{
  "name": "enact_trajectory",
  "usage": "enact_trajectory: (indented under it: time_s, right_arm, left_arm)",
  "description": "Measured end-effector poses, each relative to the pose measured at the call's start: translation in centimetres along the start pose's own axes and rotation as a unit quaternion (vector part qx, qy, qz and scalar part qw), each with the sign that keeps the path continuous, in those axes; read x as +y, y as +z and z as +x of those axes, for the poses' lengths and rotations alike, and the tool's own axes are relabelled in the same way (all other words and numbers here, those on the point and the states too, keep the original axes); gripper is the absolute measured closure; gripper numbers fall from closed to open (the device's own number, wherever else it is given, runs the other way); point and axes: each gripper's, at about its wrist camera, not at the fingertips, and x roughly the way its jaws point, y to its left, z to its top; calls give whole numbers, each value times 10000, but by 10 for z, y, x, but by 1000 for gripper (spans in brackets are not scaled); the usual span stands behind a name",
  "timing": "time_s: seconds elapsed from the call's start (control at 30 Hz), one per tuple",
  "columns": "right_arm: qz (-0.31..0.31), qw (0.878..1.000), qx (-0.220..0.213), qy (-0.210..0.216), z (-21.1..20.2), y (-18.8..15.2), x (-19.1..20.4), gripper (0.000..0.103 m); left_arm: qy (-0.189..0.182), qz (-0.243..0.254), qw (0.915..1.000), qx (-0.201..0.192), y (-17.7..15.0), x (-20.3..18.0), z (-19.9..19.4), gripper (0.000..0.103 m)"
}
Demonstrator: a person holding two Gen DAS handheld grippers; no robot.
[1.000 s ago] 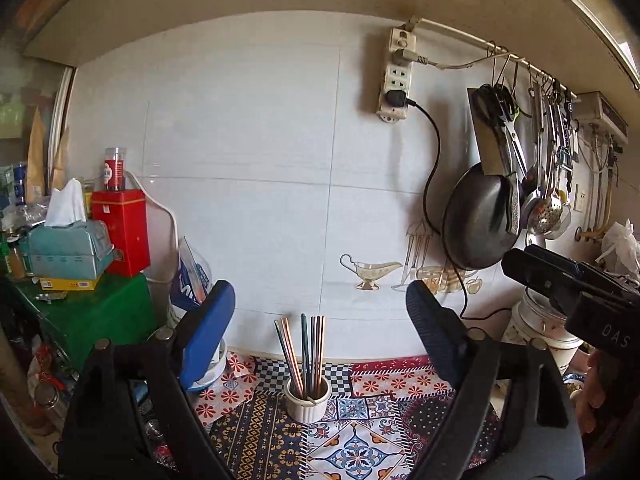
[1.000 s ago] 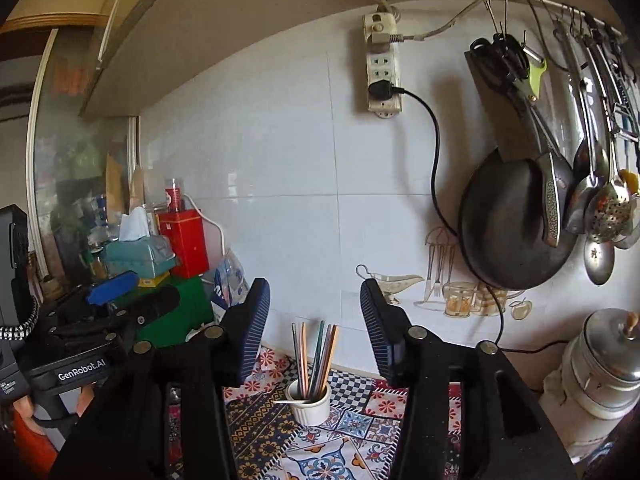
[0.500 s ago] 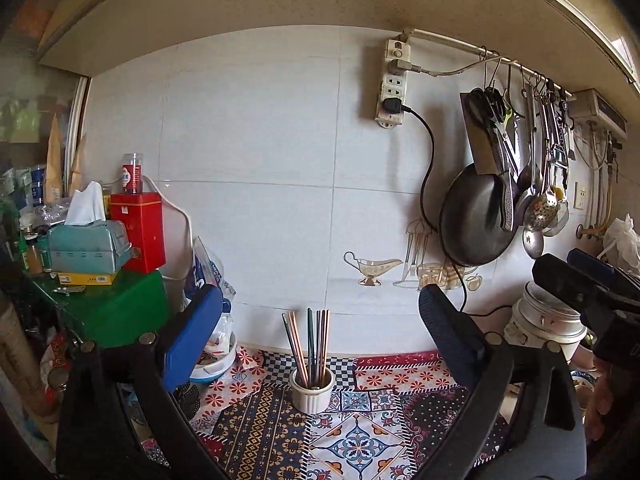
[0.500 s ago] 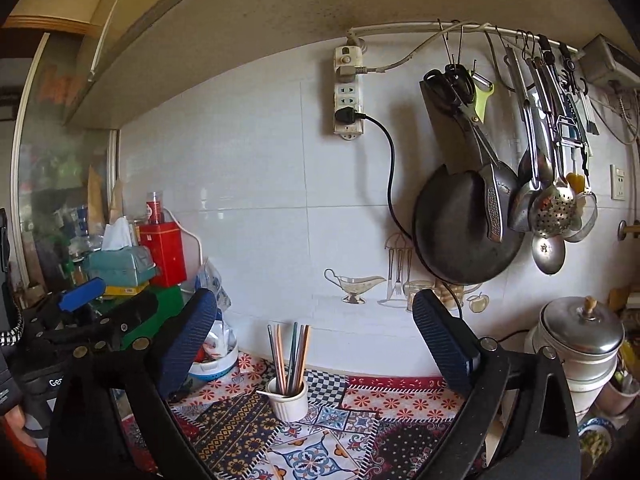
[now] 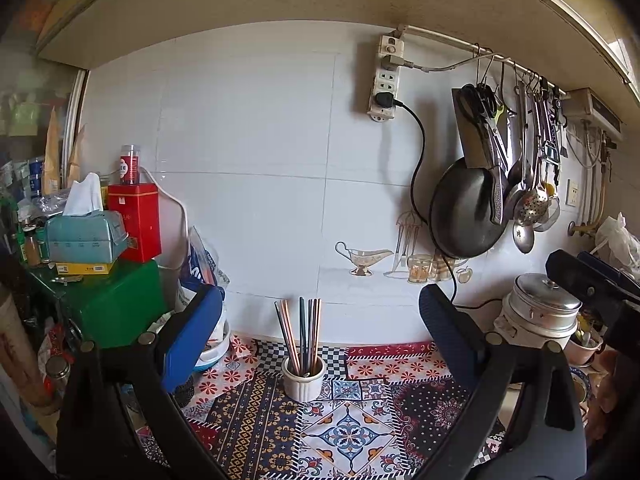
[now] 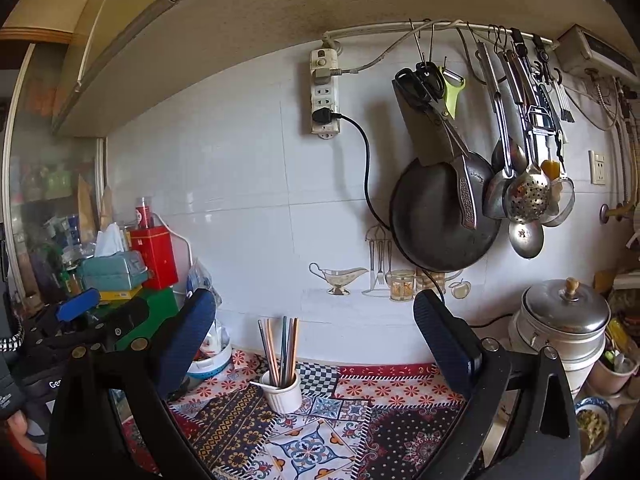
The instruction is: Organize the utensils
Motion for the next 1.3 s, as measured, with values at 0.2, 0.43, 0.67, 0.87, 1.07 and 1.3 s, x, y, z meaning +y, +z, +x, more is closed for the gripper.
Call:
enact_trajectory:
  time_s: [0.2, 0.43, 0.67, 0.87, 1.07, 1.3]
  right_arm:
    - [53, 10000, 79, 2, -9, -3, -4, 4]
    - [25, 9999, 120, 28, -24, -4, -8, 4]
    - [-20, 9997, 262, 14, -41, 0, -12, 4]
    - [70, 9995, 303, -72, -55, -4, -15, 2]
    - [36, 9993, 339, -146, -61, -6, -15, 2]
    - [34, 9994, 315, -162, -64, -6, -15, 1]
  left_arm:
    - [10, 16, 10000, 4, -2, -7, -13, 4]
    - [78, 47, 10000, -32, -2, -22, -30, 4]
    - [47, 68, 10000, -24, 2, -39, -50, 3]
    - [-25, 22, 10000, 9, -2, -47, -61, 3]
    - [-59, 2, 10000, 30, -1, -51, -64, 3]
    - [-114, 62, 9999, 106, -2, -54, -61, 3]
